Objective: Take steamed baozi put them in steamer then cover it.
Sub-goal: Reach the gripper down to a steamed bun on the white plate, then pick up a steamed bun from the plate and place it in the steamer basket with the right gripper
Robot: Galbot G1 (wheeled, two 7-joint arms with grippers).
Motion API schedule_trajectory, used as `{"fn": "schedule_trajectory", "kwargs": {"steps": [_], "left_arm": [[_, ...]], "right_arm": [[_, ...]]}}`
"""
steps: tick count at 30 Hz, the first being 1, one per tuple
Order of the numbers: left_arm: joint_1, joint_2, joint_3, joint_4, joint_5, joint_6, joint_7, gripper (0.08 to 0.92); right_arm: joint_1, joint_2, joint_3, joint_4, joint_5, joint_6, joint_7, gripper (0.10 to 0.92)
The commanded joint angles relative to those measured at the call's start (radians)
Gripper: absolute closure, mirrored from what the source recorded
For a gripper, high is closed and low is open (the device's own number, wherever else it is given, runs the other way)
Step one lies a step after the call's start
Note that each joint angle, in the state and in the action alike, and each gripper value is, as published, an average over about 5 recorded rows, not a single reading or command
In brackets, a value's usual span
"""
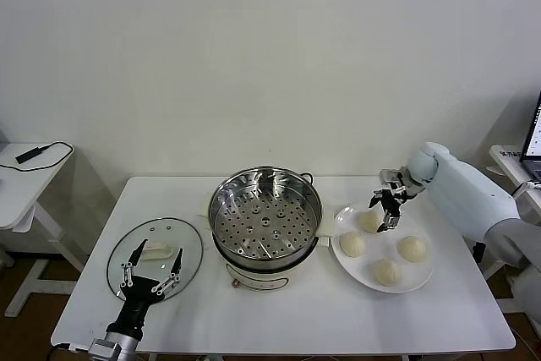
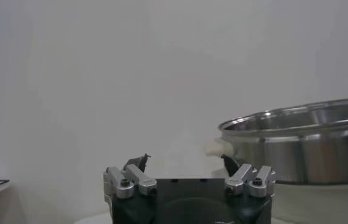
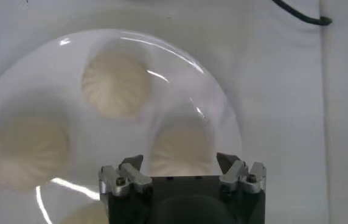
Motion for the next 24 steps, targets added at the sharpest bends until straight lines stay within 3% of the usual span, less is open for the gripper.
{"fn": "schedule_trajectory", "kwargs": {"steps": [1, 13, 19, 24], "left_arm": [[-0.001, -0.001, 0.002, 0.000, 0.000, -0.001, -0.001, 0.177], [0.000, -0.002, -0.002, -0.002, 0.000, -0.004, -0.002, 0.177], [-0.004, 0.003, 0.000, -0.009, 0.000, -0.003, -0.002, 0.177], [-0.006, 0.005, 0.005, -0.016, 0.000, -0.002, -0.003, 0.177]], "right_arm": [[0.005, 0.032, -0.009, -0.031, -0.054, 0.011, 0.005, 0.208], [0.012, 0.007, -0.017, 0.015, -0.043, 0.017, 0.001, 0.333], [0.129, -0.086, -0.096, 0.235, 0.035, 0.032, -0.025, 0.340], [0.312, -0.125, -0.193, 0.406, 0.110, 0.135, -0.064, 0.344]]}}
